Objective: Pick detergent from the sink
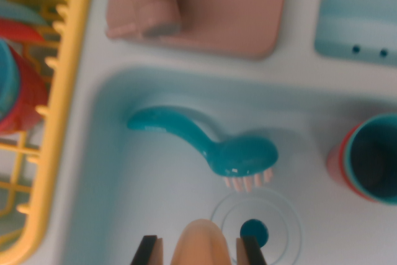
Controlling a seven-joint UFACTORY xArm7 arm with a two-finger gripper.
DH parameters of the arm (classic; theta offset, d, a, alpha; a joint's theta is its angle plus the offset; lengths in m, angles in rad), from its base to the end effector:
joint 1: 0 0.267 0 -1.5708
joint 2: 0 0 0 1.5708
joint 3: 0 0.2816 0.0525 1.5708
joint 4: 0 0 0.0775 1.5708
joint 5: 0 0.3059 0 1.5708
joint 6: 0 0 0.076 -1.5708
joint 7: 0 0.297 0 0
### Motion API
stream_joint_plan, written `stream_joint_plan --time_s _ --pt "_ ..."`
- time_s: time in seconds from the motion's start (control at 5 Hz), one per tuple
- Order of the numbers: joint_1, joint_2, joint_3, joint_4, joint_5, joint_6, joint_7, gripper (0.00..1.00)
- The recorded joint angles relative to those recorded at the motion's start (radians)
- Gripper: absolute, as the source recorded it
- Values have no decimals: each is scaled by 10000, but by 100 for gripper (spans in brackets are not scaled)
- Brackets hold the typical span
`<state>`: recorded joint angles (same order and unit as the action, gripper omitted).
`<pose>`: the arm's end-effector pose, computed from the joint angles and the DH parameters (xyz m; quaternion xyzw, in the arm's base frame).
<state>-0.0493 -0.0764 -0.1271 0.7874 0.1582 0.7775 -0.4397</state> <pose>0.4143 -0.0476 0.1241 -0.9941 -0.0773 -0.0594 0.0468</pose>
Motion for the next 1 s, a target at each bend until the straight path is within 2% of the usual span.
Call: stream_joint_plan --time_s 0.2,0.4,0.6,0.8,1.0 --pt "-7 -123 5 300 -55 418 70 100" --pt "-7 -123 5 300 -55 418 70 100" --pt "-14 -252 11 614 -112 858 144 100" --pt "-14 -252 11 614 -112 858 144 100" --pt "-22 -387 17 941 -172 1314 220 100"
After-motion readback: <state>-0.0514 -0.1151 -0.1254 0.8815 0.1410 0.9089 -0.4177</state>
